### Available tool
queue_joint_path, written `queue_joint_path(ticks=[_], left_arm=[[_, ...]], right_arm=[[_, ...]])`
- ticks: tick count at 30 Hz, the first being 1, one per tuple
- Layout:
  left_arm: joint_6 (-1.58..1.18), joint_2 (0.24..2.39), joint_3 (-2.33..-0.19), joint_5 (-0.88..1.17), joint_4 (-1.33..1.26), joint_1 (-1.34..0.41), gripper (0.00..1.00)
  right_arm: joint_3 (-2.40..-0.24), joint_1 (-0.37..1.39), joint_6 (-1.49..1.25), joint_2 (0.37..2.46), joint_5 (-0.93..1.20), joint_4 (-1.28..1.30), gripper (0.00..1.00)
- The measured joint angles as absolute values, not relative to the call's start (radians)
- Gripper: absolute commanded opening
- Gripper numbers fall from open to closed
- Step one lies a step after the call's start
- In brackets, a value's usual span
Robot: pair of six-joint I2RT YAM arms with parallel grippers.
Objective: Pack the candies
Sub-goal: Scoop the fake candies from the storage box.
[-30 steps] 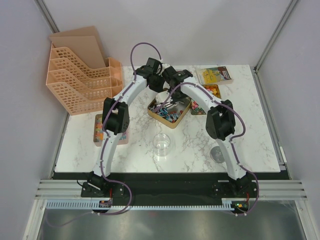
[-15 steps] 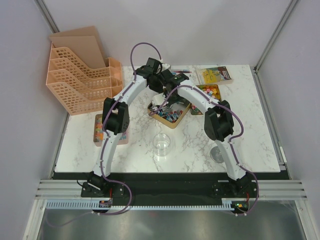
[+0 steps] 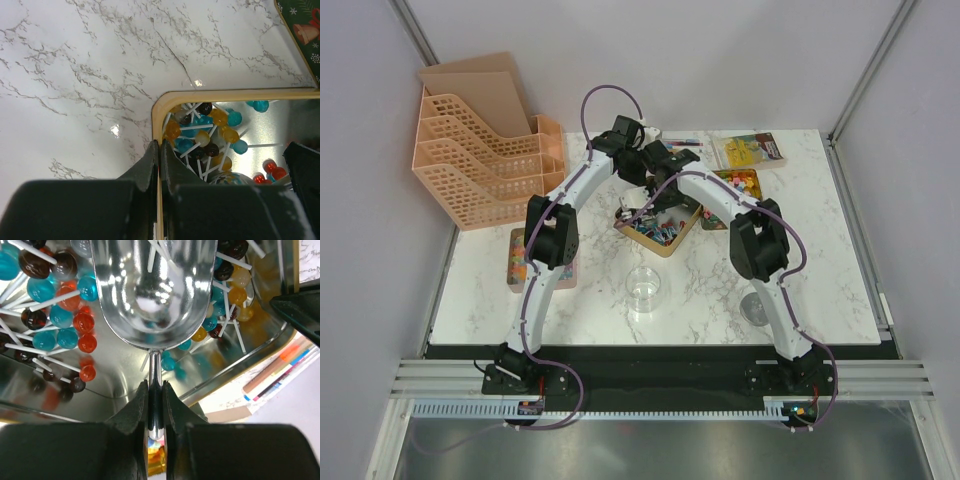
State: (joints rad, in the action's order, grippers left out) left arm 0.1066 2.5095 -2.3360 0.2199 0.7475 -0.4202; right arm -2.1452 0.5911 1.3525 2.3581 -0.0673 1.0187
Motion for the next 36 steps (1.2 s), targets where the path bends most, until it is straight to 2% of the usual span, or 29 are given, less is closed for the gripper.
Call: queue_joint_path(ticks=[2,4,5,6,8,9,10,15,29,36], left_arm=[[0.107,2.51,-2.336,0.22,0.748,-0.42,0.03],[0.107,2.51,-2.336,0.219,0.747,-0.42,0.1],[0.107,2.51,-2.336,0.219,0.747,-0.42,0.15],[0.107,2.51,-2.336,0.219,0.747,-0.42,0.25],[0.107,2.51,-2.333,0.219,0.748,-0.419,0.37],[0.107,2.51,-2.33,0.219,0.751,-0.419,0.47],[0.11,2.51,-2.328,0.219,0.754,-0.419,0.5],[0.108,2.51,-2.325,0.23,0.756,-0.418,0.57],[0.11,2.508,-2.362,0.236,0.751,-0.405,0.62],[0.13,2.484,-2.405,0.169,0.731,-0.373,0.67]], right_arm=[[-2.142,0.582,1.343,2.358,-0.038,1.015,0.0],[-2.135,0.572,1.333,2.358,-0.008,1.009,0.0],[-2.131,0.567,1.329,2.358,0.007,1.006,0.0],[-2.127,0.563,1.325,2.358,0.02,1.002,0.0],[-2.117,0.553,1.313,2.358,0.05,0.994,0.0],[-2.112,0.548,1.311,2.358,0.063,0.987,0.0],[-2.105,0.544,1.307,2.358,0.075,0.981,0.0],[-2.043,0.529,1.295,2.341,0.111,0.925,0.0],[-1.92,0.52,1.269,2.265,0.157,0.846,0.01],[-1.904,0.509,1.252,2.206,0.17,0.846,0.0]])
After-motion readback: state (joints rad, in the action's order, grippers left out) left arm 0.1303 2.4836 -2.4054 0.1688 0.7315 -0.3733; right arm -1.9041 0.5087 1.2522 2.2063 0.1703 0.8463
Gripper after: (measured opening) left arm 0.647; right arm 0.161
